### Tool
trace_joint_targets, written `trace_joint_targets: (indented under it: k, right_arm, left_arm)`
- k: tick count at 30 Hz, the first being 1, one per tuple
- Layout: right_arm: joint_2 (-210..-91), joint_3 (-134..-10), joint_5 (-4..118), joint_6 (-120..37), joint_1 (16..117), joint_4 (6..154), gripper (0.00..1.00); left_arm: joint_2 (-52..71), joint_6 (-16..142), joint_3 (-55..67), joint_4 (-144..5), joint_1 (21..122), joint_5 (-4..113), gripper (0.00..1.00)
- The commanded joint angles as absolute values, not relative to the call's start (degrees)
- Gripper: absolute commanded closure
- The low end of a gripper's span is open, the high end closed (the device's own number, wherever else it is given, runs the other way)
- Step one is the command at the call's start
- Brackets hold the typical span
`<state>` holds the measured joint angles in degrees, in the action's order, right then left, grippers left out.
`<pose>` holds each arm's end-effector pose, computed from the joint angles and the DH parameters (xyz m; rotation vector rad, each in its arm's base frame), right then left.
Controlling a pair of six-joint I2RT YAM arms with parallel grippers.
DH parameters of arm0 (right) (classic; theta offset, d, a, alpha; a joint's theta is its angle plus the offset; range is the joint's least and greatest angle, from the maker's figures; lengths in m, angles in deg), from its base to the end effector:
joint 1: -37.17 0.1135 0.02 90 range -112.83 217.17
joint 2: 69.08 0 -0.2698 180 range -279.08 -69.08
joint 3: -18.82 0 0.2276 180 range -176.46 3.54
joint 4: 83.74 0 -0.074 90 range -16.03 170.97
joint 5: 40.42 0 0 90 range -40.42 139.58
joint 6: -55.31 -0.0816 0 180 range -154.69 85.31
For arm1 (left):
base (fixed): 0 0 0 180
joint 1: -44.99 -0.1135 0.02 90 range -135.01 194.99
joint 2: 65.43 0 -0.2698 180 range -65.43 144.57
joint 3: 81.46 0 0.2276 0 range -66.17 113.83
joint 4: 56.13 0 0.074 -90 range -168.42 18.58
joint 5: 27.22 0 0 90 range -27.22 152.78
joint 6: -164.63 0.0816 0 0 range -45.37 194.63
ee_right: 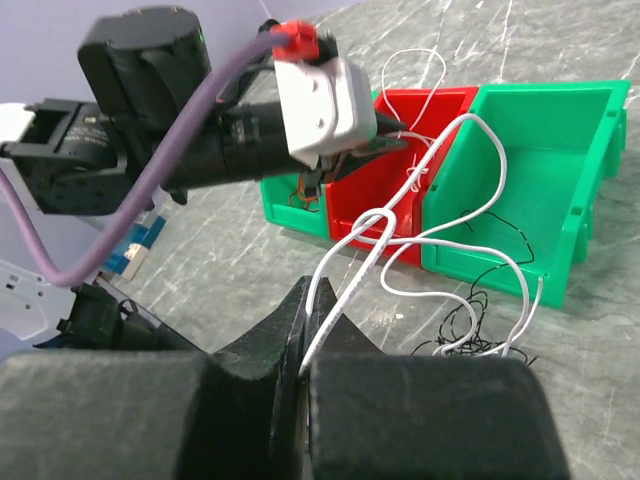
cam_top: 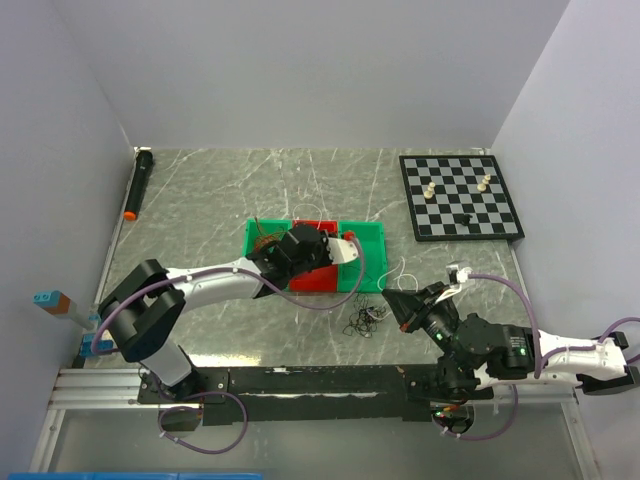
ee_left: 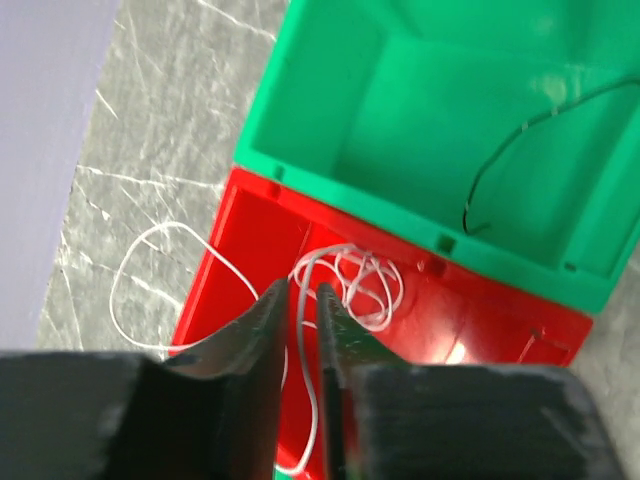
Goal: Untangle the cables
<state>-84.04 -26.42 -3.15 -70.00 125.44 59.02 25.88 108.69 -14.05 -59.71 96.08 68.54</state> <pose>0.0673 0.0764 0.2830 -0.0835 1.7148 0.8582 0.2400 -0.2843 0.2194 1.3394 1.5503 -0.0822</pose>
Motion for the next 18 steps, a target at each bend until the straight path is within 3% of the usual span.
trace_joint_targets:
  k: [1, 3, 6, 9, 16, 18]
  right_arm:
    - [-83.4, -26.3, -4.4, -70.0, 125.9, 58.7, 1.0]
    - [-83.2, -26.2, -4.3, -70.1, 125.9, 58.8, 1.0]
    - [-82.8, -25.8, -4.1, -70.5, 125.9, 58.9, 1.0]
    - [-83.1, -25.7, -3.9, -70.6, 125.8, 58.9, 1.0]
    - [-84.8, -25.6, -3.4, -70.4, 125.9, 60.2, 1.0]
    - [-85.3, -25.6, -3.2, -70.8, 125.9, 60.2, 1.0]
  left_arm:
    - [27.5, 104.7, -9.8, -59.8, 96.4, 67.9, 0.66]
    - [27.5, 104.1, -9.3, -60.9, 96.5, 67.5, 0.48]
    - [27.2, 102.9, -8.9, -60.3, 96.6, 68.5, 0.44]
    - [26.4, 103.1, -9.1, -59.6, 96.6, 70.2, 0.33]
    - [23.4, 99.1, -6.1, -59.6, 95.7, 76.3, 0.29]
    - [22.2, 95.9, -4.1, -61.9, 94.7, 75.3, 0.24]
